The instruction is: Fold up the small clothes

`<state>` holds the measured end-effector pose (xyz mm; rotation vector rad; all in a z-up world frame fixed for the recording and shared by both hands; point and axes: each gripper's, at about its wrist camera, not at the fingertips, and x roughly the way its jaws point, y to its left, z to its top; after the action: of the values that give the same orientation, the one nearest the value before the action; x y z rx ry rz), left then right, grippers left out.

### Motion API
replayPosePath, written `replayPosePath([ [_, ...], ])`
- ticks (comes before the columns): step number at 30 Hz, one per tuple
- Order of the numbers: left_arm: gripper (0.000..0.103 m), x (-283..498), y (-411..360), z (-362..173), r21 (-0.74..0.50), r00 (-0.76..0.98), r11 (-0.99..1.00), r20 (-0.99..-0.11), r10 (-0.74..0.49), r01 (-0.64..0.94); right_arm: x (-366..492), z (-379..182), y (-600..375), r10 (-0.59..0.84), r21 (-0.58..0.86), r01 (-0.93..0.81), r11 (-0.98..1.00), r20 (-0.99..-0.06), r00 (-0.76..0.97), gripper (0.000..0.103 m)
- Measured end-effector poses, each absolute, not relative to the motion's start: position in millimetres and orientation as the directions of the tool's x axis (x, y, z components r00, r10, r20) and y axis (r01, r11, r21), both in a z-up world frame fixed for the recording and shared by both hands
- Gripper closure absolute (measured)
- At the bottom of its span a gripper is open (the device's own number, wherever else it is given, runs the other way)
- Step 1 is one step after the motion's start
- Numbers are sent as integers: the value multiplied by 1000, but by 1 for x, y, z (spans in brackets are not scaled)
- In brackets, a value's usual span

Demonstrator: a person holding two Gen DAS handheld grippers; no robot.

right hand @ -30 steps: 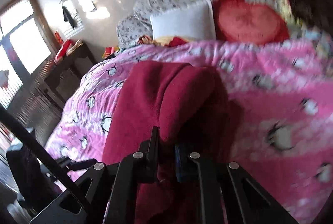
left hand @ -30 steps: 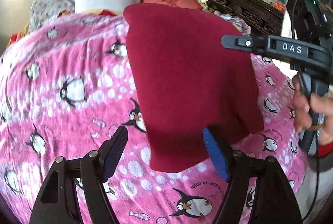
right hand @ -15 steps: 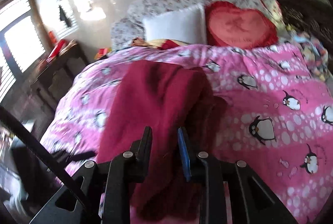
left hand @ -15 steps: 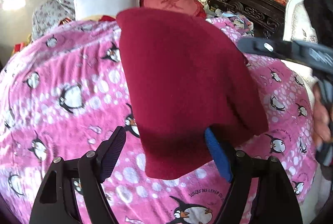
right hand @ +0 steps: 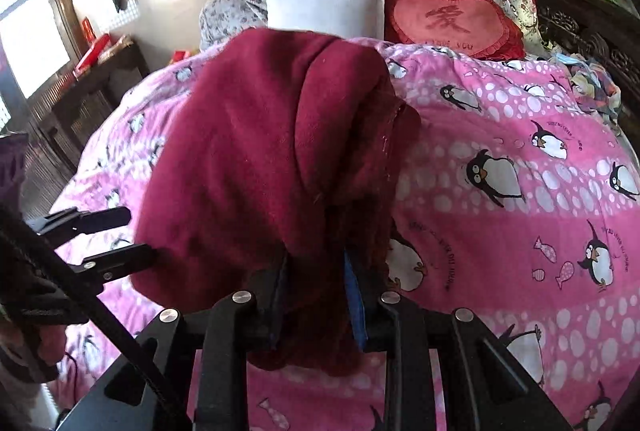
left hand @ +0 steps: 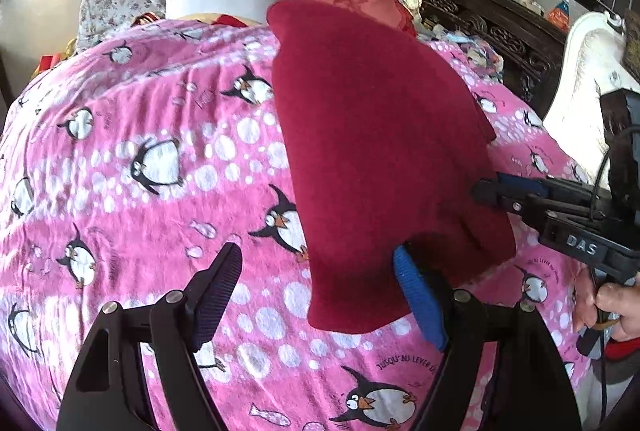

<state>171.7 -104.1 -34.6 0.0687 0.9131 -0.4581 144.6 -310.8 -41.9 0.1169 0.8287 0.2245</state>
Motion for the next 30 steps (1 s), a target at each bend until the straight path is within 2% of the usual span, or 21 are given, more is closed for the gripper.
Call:
replayPosePath([
  [6, 23, 176, -99, -26, -114, 569, 923, -758, -321, 368, 140, -39, -310, 227, 177, -144, 974, -720, 656, 71],
  [12, 23, 178, -98, -25, -91, 584, 931, -756, -296, 355, 133, -29, -313, 284, 262, -137, 955, -682, 674, 68],
  [13, 23, 179, -98, -25, -93, 584, 931, -755, -297, 353, 131, -27, -314, 307, 290, -143, 946, -667, 679, 62],
  [14, 23, 181, -98, -24, -101, 583, 931, -754, -302, 352, 132, -26, -316, 320, 309, -142, 940, -657, 682, 44],
  [15, 23, 182, -98, -23, -107, 583, 931, -753, -306, 349, 132, -25, -321, 331, 339, -130, 932, -644, 689, 34],
  [16, 23, 184, -98, -22, -117, 584, 931, -750, -311, 346, 132, -25, -324, 333, 360, -114, 926, -636, 696, 19],
  [22, 17, 201, -96, -23, -182, 578, 922, -732, -359, 342, 147, -37, -339, 376, 467, -69, 882, -607, 700, 5],
  [27, 8, 223, -92, -29, -271, 569, 907, -710, -415, 323, 167, -54, -343, 400, 494, -59, 867, -621, 674, 4],
  [30, 6, 234, -92, -32, -306, 568, 897, -696, -440, 319, 181, -60, -341, 411, 498, -69, 865, -622, 667, 3],
])
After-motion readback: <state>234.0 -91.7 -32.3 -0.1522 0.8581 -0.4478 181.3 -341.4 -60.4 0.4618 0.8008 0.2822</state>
